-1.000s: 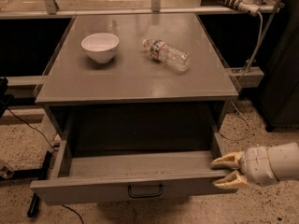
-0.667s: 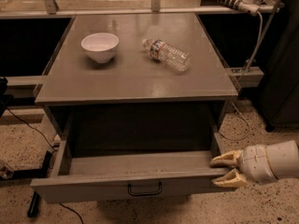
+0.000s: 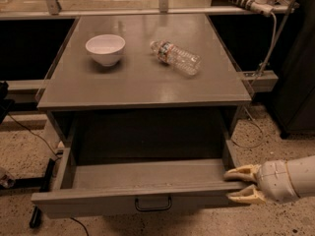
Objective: Open top drawer
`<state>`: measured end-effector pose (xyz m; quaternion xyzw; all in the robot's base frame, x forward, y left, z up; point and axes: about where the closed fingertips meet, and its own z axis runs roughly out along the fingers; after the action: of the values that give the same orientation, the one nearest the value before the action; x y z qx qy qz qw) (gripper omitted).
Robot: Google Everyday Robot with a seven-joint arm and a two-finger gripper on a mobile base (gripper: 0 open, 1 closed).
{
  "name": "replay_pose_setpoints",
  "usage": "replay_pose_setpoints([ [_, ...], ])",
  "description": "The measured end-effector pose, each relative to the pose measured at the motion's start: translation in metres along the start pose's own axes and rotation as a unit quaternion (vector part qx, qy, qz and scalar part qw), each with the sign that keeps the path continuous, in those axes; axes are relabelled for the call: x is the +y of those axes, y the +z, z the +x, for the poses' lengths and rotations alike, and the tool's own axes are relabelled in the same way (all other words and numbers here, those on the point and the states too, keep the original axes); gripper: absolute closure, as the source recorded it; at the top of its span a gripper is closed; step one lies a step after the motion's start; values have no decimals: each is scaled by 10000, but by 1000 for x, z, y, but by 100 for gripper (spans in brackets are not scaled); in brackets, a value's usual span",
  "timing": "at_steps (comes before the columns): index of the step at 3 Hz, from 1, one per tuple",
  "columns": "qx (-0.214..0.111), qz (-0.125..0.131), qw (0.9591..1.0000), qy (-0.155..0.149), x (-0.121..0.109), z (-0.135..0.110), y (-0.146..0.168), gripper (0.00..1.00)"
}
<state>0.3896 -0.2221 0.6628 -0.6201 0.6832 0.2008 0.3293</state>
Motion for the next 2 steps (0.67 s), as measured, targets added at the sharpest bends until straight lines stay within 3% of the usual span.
replay_pose_setpoints([
  [1, 0, 0, 10000, 0, 0, -3, -2, 100],
  [2, 1, 13, 10000, 20, 9, 0, -5, 100],
])
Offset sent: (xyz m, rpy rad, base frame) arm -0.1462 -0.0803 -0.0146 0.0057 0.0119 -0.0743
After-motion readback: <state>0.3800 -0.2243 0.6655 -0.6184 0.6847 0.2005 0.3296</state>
